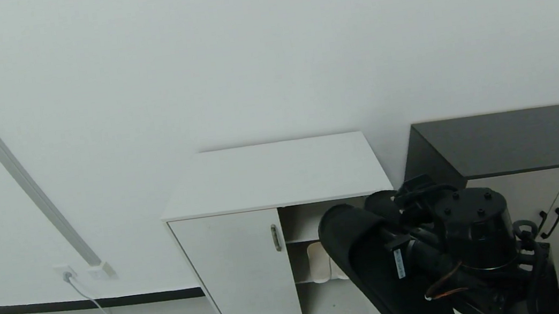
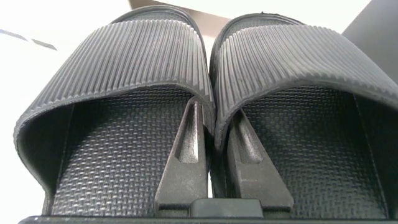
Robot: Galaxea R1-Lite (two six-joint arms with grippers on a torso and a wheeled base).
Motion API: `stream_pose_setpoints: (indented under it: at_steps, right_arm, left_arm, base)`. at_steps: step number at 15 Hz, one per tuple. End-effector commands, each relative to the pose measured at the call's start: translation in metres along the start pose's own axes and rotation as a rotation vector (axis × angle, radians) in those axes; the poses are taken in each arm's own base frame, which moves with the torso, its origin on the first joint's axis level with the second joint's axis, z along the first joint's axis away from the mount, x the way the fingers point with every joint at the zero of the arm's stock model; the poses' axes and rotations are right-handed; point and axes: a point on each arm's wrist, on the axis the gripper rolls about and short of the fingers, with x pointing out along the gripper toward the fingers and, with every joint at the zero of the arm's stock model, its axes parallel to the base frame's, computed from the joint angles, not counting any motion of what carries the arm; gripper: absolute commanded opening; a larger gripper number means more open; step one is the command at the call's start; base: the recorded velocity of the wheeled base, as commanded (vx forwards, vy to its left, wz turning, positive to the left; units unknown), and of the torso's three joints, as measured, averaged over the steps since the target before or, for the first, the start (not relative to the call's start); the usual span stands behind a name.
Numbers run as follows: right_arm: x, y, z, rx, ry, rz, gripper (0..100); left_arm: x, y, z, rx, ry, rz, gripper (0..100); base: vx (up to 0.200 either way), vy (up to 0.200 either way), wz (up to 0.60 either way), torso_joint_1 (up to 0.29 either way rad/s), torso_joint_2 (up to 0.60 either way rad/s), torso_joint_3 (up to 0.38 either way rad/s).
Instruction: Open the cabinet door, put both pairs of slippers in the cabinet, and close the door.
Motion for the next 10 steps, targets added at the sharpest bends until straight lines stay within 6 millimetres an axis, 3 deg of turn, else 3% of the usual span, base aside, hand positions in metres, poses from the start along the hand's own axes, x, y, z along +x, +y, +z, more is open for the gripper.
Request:
stream_pose_setpoints:
  at_steps: [1, 5, 10]
  right_arm:
    - [0.0006, -0.0002, -0.0006, 0.000, 0.002, -0.002, 0]
    - [0.0011, 0.0001, -0.0032, -0.004, 0.008, -0.001, 0]
    - [0.0035, 0.0014, -0.0060, -0.008, 0.013, -0.001, 0]
  left_arm:
    - [0.0001, 0.0000, 0.0000, 0.000, 0.001, 0.000, 0]
    - [0.0001, 0.0000, 0.0000, -0.002, 0.001, 0.000, 0]
    - [0.0001, 0.0000, 0.0000, -0.002, 0.001, 0.000, 0]
  base:
    - [0.000, 0.000, 0.00, 0.000, 0.00, 0.000]
    - [0.000, 0.000, 0.00, 0.000, 0.00, 0.000]
    - [0.000, 0.000, 0.00, -0.141, 0.32, 0.164]
